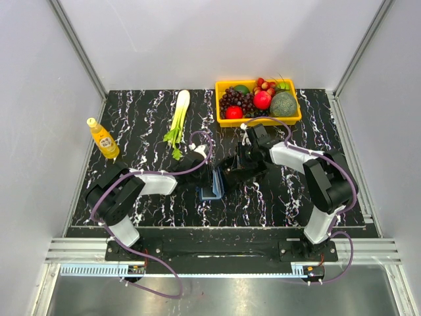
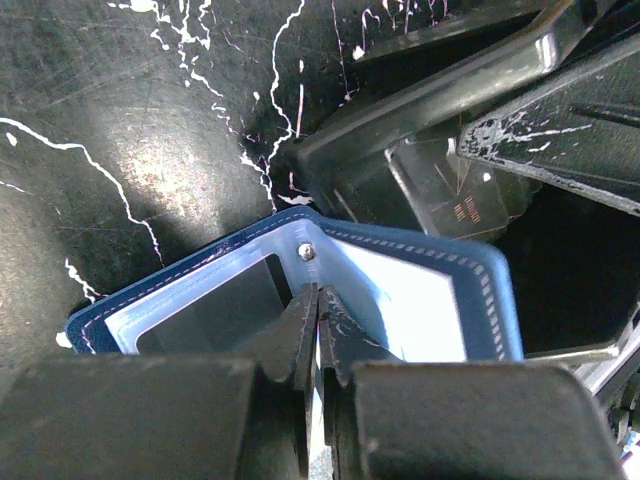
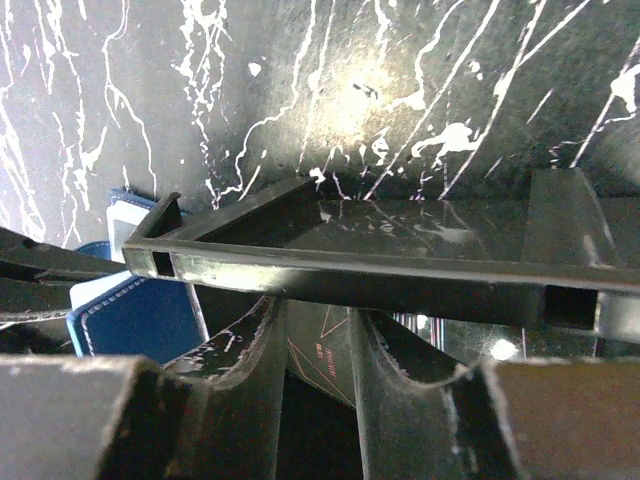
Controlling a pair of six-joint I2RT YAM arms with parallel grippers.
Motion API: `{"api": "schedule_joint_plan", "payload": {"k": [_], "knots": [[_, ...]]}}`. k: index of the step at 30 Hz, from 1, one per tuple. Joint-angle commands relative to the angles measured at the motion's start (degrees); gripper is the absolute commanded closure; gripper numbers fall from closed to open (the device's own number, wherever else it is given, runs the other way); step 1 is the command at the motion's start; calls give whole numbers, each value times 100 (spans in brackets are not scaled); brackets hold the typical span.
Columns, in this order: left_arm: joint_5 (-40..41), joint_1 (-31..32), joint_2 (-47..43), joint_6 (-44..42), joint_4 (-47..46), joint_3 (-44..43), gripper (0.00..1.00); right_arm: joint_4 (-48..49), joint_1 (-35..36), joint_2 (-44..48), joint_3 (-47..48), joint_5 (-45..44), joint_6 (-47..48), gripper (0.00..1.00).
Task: Put the credit cards into the card holder
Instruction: Pick up the credit card from the storage box.
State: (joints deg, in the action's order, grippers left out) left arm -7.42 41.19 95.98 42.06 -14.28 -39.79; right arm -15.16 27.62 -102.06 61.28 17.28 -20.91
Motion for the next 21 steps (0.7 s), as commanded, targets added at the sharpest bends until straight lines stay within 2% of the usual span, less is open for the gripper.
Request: {"api": "schedule_joint_plan", "payload": {"k": [1, 3, 6, 12, 21], "knots": [[-154, 3, 193, -23, 110, -116, 95, 118, 42, 81, -28, 557, -89, 66], [-154, 3, 201, -23, 101, -108, 95, 171, 33, 142, -28, 654, -98, 68], [-146, 12, 193, -14, 101, -90, 95, 241, 42, 274, -45, 733, -150, 77], [-154, 3, 210, 4, 75, -90, 95, 373, 42, 354, -11, 1233, -212, 78], [-172, 3, 210, -5, 84, -108, 95, 391, 68, 275, -37, 1296, -212, 80]]}}
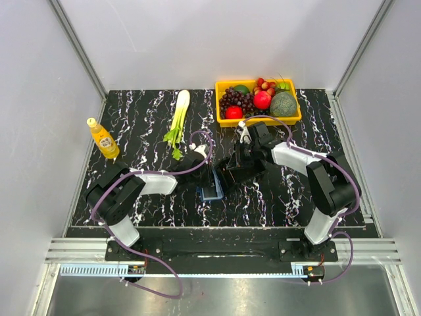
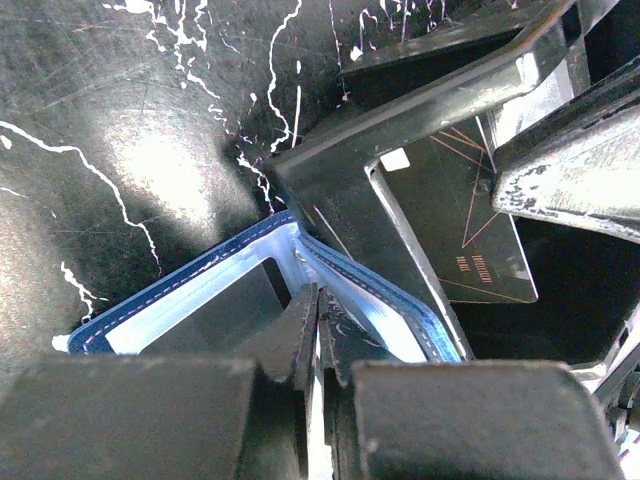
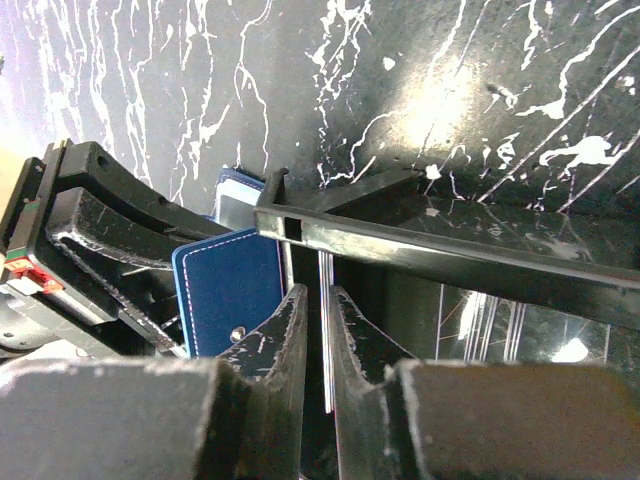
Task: Put the credit cards into the card holder
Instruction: Pick up the credit card from the storage box.
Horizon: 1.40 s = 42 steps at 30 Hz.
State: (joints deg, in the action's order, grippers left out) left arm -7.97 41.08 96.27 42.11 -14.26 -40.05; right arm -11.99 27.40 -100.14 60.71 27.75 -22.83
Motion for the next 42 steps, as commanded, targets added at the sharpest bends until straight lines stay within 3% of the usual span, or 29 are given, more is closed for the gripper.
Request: {"api": "schedule_joint_plan", "payload": {"k": [1, 12, 15, 17, 19, 22, 24, 26, 32, 36, 42], "knots": [[-126, 23, 190, -10, 73, -82, 95, 22, 99, 65, 46, 214, 6, 80], [-109, 14, 191, -18, 117, -108, 95, -488, 406, -164, 319, -287, 305, 75], [-109, 14, 182, -18, 125, -108, 95, -690, 529, -164, 415, -839, 323, 75], [-91, 14, 182, -18, 125, -99, 95, -778, 582, -173, 442, -1192, 367, 70], [-100, 14, 190, -10, 125, -99, 95, -849, 644, -155, 477, -1359, 402, 77], [-100, 23, 182, -18, 143, -99, 95, -866, 661, -120, 477, -1430, 402, 76], [-91, 14, 190, -18, 152, -117, 95, -866, 670, -76, 477, -1395, 446, 75], [-108, 23, 199, -18, 152, -126, 95, -840, 679, -6, 468, -1342, 437, 65], [-100, 23, 199, -27, 169, -134, 96, -639, 670, 223, 459, -869, 288, 55], [-108, 14, 182, -27, 178, -126, 96, -568, 670, 74, 504, -578, 183, 56], [-56, 5, 120, -45, 213, -99, 95, -339, 670, 109, 363, -437, 51, 65]]}}
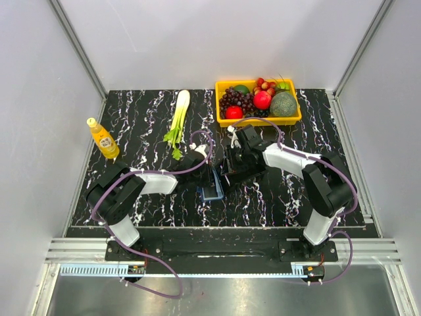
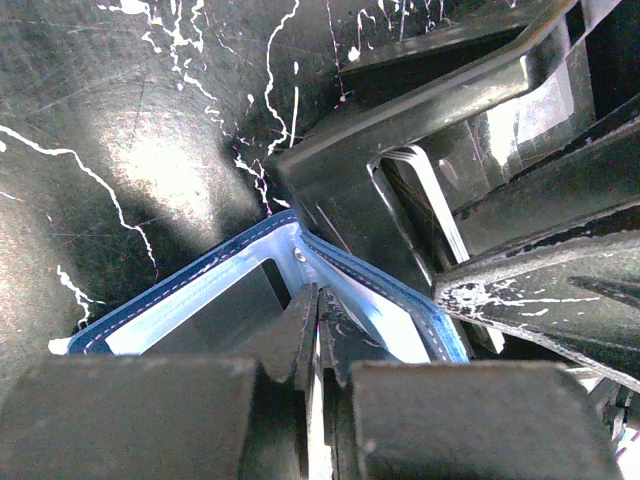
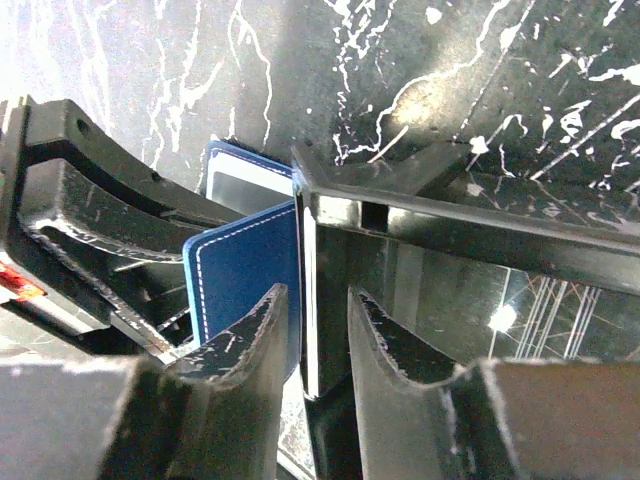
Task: Put the credit cards into the card holder
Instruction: Pick up the credit card from the storage box.
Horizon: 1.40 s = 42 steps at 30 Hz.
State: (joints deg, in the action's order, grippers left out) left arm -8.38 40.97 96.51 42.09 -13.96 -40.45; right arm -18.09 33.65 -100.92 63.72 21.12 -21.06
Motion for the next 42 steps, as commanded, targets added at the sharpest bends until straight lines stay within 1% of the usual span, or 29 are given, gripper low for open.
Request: {"api": "schedule_joint_plan", "payload": {"k": [1, 4, 8, 10, 12, 13, 14, 15, 16, 22, 26, 30, 33, 38, 41, 42], "knots": [[-14, 25, 87, -43, 183, -69, 96, 279, 45, 170, 61, 225, -118, 67], [-32, 25, 87, -43, 174, -69, 95, 262, 37, 82, 61, 199, -144, 69], [-23, 16, 79, -43, 174, -51, 96, 244, 37, 29, 61, 111, -118, 66], [-23, 25, 87, -34, 165, -51, 96, 235, 45, 20, 70, 137, -118, 75], [-23, 25, 96, -34, 174, -51, 96, 244, 45, 20, 96, 207, -118, 80], [-23, 25, 96, -34, 174, -51, 96, 253, 45, 29, 96, 269, -118, 89], [-14, 25, 87, -34, 174, -51, 96, 253, 45, 38, 96, 322, -118, 96], [-23, 25, 87, -34, 183, -42, 96, 262, 45, 55, 105, 331, -144, 96], [-14, 16, 96, -34, 183, -42, 96, 262, 45, 73, 96, 331, -144, 100], [-32, 16, 105, -34, 183, -60, 96, 253, 54, 161, 44, 234, -127, 100], [-6, 16, 87, -34, 227, -60, 96, 227, 54, 476, -53, -336, -127, 100], [-5, 7, 70, -34, 227, -51, 96, 96, 45, 706, -1, -434, -22, 100], [-5, 7, 79, -34, 218, -77, 96, -168, 63, 609, 131, -504, 84, 100], [-14, 7, 79, -34, 227, -78, 96, -344, 212, 416, 210, -723, 137, 100], [-14, 16, 70, -42, 262, -86, 96, -450, 422, 275, 333, -1056, 190, 100], [-14, 16, 87, -43, 270, -86, 96, -468, 484, 240, 377, -988, 181, 100]]}}
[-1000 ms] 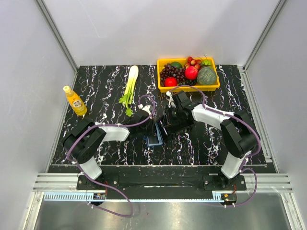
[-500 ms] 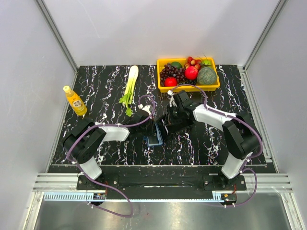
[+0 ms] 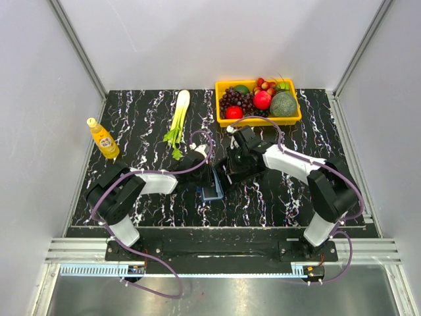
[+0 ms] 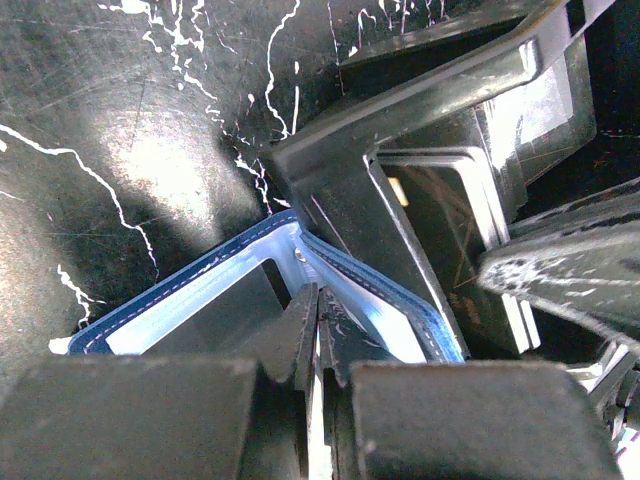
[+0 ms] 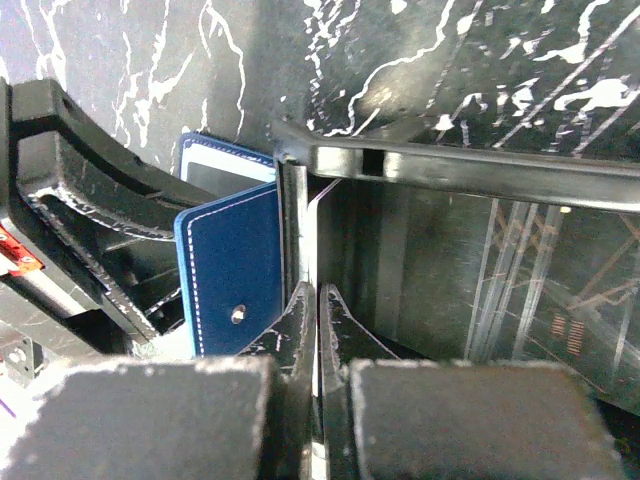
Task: Put the credit cards into the card holder
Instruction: Pick up the credit card from the storage box.
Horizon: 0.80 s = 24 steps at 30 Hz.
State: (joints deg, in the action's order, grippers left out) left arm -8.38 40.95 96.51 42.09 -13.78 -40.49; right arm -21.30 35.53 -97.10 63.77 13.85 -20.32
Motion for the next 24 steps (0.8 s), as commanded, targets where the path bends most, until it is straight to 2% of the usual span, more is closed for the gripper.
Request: {"api": "schedule_joint_plan", "payload": {"k": [1, 6, 10, 14, 18, 24], "knots": [[12, 18, 79, -43, 262, -91, 96, -120, 305, -160, 391, -155, 72, 100], [12, 10, 79, -43, 288, -135, 96, 143, 323, -186, 330, 355, -165, 99], [30, 10, 70, -51, 315, -161, 96, 293, 314, -178, 242, 549, -262, 94], [21, 10, 70, -43, 306, -144, 96, 311, 314, -169, 250, 645, -289, 99], [30, 1, 52, -60, 323, -161, 96, 390, 323, -116, 241, 803, -324, 98], [21, 1, 26, -60, 341, -135, 96, 486, 323, -283, 198, 1147, -429, 91]]}}
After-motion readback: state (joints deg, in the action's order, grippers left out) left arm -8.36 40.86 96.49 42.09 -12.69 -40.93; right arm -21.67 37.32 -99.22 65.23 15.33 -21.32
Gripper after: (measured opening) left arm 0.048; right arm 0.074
